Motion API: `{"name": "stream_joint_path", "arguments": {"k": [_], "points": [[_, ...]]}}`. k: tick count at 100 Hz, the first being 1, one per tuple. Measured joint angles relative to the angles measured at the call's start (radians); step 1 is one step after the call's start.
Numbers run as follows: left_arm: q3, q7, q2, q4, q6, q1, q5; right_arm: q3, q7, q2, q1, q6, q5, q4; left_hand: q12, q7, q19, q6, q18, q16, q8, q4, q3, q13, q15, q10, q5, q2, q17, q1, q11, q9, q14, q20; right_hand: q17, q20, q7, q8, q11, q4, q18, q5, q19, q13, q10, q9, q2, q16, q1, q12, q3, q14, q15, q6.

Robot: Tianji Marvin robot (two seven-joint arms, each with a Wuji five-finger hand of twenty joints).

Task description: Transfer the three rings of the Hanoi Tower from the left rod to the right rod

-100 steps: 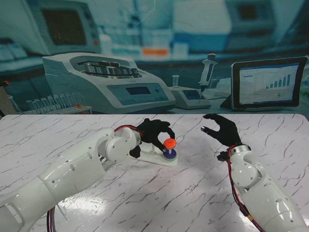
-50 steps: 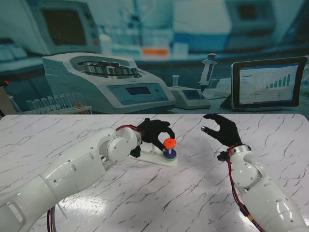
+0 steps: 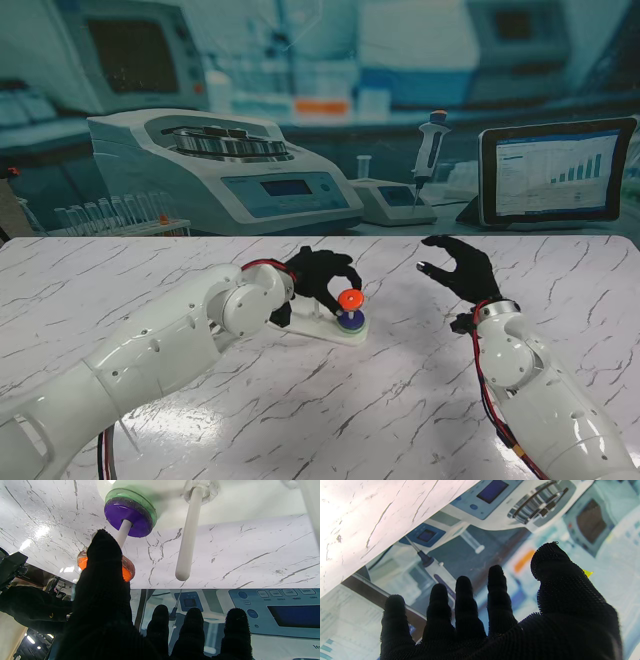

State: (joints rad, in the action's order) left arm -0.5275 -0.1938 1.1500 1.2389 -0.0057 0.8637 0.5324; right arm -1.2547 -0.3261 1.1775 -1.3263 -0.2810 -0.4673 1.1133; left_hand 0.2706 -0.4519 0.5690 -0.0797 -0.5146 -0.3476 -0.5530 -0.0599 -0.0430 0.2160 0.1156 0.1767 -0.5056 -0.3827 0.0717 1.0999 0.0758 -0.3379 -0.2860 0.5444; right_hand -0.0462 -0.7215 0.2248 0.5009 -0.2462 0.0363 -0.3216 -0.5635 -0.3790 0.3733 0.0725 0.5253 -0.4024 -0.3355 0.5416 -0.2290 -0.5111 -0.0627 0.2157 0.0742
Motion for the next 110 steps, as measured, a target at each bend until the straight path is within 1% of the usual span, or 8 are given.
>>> {"name": "stream_joint_path", "arguments": {"k": [9, 24, 28, 44, 50, 60, 71, 110], "points": [[0.002, -0.003, 0.0, -0.001, 0.0, -0.001, -0.002, 0.0, 0.0, 0.0, 0.0, 0.0, 0.0, 0.0, 0.0, 0.025, 0.0, 0.052, 0.0, 0.0, 0.011, 0.0, 0.001, 0.0, 0.0, 0.004, 0.0, 0.02, 0.0, -0.014, 0.0, 0.0, 0.0, 0.0, 0.0, 0.0, 0.0, 0.0, 0.0, 0.0, 0.0, 0.0, 0.0, 0.0, 0.0, 0.0, 0.0, 0.0, 0.0, 0.0, 0.0, 0.0, 0.0, 0.0], [0.004, -0.017, 0.0, -0.005, -0.001, -0.003, -0.027, 0.0, 0.0, 0.0, 0.0, 0.0, 0.0, 0.0, 0.0, 0.22, 0.0, 0.142, 0.0, 0.0, 0.113, 0.003, 0.044, 0.0, 0.0, 0.051, 0.022, 0.055, 0.009, -0.021, 0.0, 0.0, 0.0, 0.0, 0.0, 0.0, 0.0, 0.0, 0.0, 0.0, 0.0, 0.0, 0.0, 0.0, 0.0, 0.0, 0.0, 0.0, 0.0, 0.0, 0.0, 0.0, 0.0, 0.0], [0.004, -0.02, 0.0, -0.007, -0.001, -0.004, -0.032, 0.0, 0.0, 0.0, 0.0, 0.0, 0.0, 0.0, 0.0, 0.252, 0.0, 0.153, 0.0, 0.0, 0.124, 0.016, 0.054, 0.0, 0.0, 0.053, 0.035, 0.055, 0.009, -0.021, 0.0, 0.001, -0.001, 0.0, 0.0, 0.0, 0.0, 0.0, 0.0, 0.0, 0.0, 0.0, 0.0, 0.0, 0.0, 0.0, 0.0, 0.0, 0.0, 0.0, 0.0, 0.0, 0.0, 0.0], [0.006, -0.027, 0.0, -0.009, -0.003, -0.007, -0.03, -0.001, 0.0, 0.0, 0.0, 0.0, 0.0, 0.0, 0.0, 0.299, 0.0, 0.164, 0.0, 0.0, 0.124, 0.016, 0.096, -0.001, 0.0, 0.061, 0.042, 0.051, 0.01, -0.021, -0.001, 0.001, -0.001, 0.0, 0.0, 0.0, 0.0, 0.0, 0.0, 0.0, 0.0, 0.0, 0.0, 0.0, 0.0, 0.0, 0.0, 0.0, 0.0, 0.0, 0.0, 0.0, 0.0, 0.0], [0.008, -0.029, -0.001, -0.01, -0.004, -0.009, -0.03, -0.001, 0.0, 0.0, 0.0, 0.0, 0.0, 0.0, 0.0, 0.315, 0.0, 0.164, 0.0, 0.0, 0.124, 0.016, 0.232, -0.001, 0.0, 0.061, 0.048, 0.004, 0.01, -0.079, -0.002, 0.002, -0.002, 0.0, 0.0, 0.0, 0.0, 0.0, 0.0, 0.0, 0.0, 0.0, 0.0, 0.0, 0.0, 0.0, 0.0, 0.0, 0.0, 0.0, 0.0, 0.0, 0.0, 0.0], [0.011, -0.035, -0.001, -0.011, -0.008, -0.013, -0.03, -0.001, 0.0, 0.0, 0.0, 0.0, 0.001, -0.001, 0.0, 0.327, 0.0, 0.164, 0.0, 0.0, 0.124, 0.016, 0.295, -0.002, 0.0, 0.062, 0.057, -0.009, 0.01, -0.082, -0.002, 0.002, -0.002, 0.0, 0.0, 0.0, 0.0, 0.0, 0.0, 0.0, 0.0, 0.0, 0.0, 0.0, 0.0, 0.0, 0.0, 0.0, 0.0, 0.0, 0.0, 0.0, 0.0, 0.0], [0.016, -0.044, -0.002, -0.012, -0.012, -0.018, -0.032, -0.001, 0.0, 0.0, 0.0, 0.0, 0.001, -0.001, 0.0, 0.332, 0.0, 0.164, 0.0, 0.0, 0.137, 0.016, 0.447, -0.002, 0.0, 0.062, 0.057, -0.032, 0.01, -0.08, -0.002, 0.002, -0.002, 0.0, 0.0, 0.0, 0.0, 0.0, 0.0, 0.0, 0.0, 0.0, 0.0, 0.0, 0.0, 0.0, 0.0, 0.0, 0.0, 0.0, 0.0, 0.0, 0.0, 0.0], [0.025, -0.036, -0.003, -0.018, -0.02, -0.025, -0.01, -0.001, 0.0, 0.0, 0.001, -0.004, 0.001, -0.002, 0.0, 0.327, 0.012, 0.087, 0.0, 0.0, 0.149, 0.016, 0.627, 0.0, 0.01, 0.061, 0.018, -0.019, -0.005, 0.061, -0.002, 0.002, -0.002, 0.0, 0.0, 0.0, 0.0, 0.0, 0.0, 0.0, 0.0, 0.0, 0.0, 0.0, 0.0, 0.0, 0.0, 0.0, 0.0, 0.0, 0.0, 0.0, 0.0, 0.0]]}}
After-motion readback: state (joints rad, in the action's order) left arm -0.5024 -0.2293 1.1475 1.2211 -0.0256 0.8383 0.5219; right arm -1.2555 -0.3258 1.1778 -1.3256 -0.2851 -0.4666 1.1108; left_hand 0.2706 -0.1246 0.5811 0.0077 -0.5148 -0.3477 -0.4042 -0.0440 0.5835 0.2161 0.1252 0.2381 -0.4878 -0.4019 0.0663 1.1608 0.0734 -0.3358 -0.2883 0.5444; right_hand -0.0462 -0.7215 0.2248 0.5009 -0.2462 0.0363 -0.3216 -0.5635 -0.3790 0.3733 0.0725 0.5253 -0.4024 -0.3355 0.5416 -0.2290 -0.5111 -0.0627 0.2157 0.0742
